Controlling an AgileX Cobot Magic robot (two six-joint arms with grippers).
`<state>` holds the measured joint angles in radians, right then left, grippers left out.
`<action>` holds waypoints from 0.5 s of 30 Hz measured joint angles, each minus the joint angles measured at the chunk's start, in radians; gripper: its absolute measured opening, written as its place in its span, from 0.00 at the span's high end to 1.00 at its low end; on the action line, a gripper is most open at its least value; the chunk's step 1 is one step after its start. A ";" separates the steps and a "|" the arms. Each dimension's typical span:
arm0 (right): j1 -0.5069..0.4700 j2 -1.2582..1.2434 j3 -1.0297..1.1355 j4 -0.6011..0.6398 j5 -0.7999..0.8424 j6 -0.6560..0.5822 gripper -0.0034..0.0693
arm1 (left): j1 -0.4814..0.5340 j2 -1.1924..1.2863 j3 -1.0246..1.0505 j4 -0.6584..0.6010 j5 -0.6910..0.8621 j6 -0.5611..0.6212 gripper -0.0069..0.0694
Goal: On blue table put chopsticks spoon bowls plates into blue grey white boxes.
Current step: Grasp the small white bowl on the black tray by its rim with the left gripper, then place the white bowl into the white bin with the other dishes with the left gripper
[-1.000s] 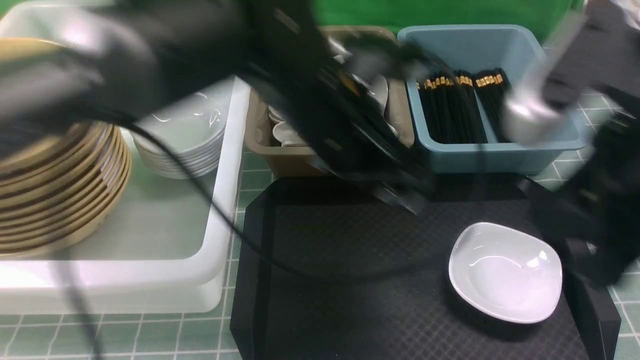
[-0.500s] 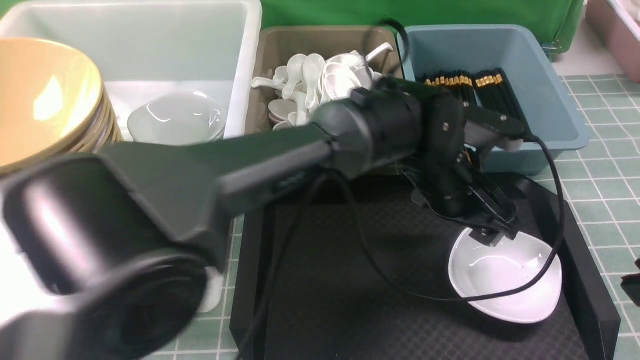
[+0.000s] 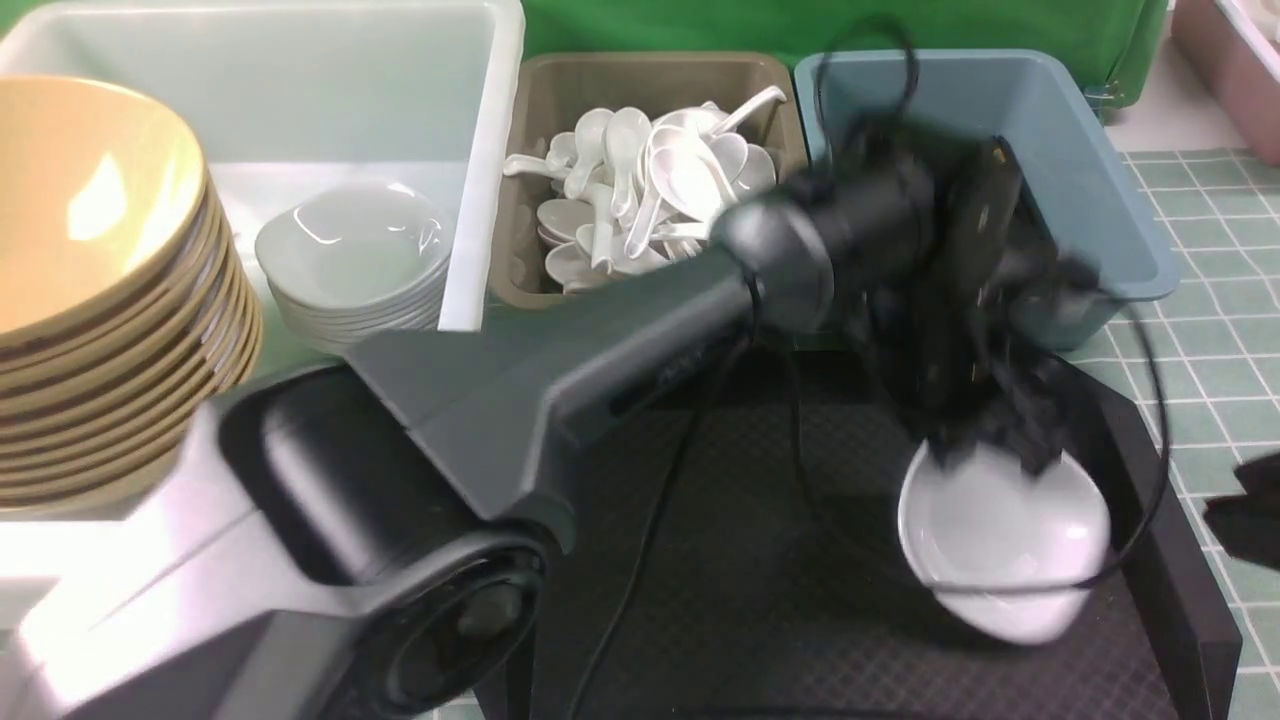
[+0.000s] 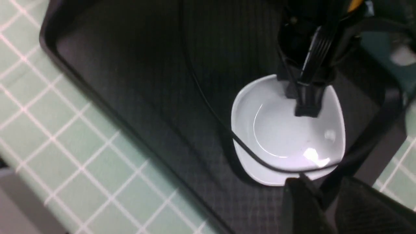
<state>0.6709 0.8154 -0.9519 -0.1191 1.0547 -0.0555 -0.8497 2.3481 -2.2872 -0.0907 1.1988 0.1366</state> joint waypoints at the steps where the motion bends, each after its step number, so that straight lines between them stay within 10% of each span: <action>1: 0.000 0.001 -0.002 0.002 -0.015 0.000 0.67 | 0.007 -0.023 -0.024 0.026 0.020 0.001 0.90; 15: 0.037 0.387 -0.390 0.338 -0.056 -0.323 0.90 | 0.320 -0.541 0.045 0.165 0.063 0.003 0.90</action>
<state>0.7081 1.2022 -1.3418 0.2186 0.9986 -0.3781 -0.5299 1.8072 -2.2418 0.0742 1.2615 0.1399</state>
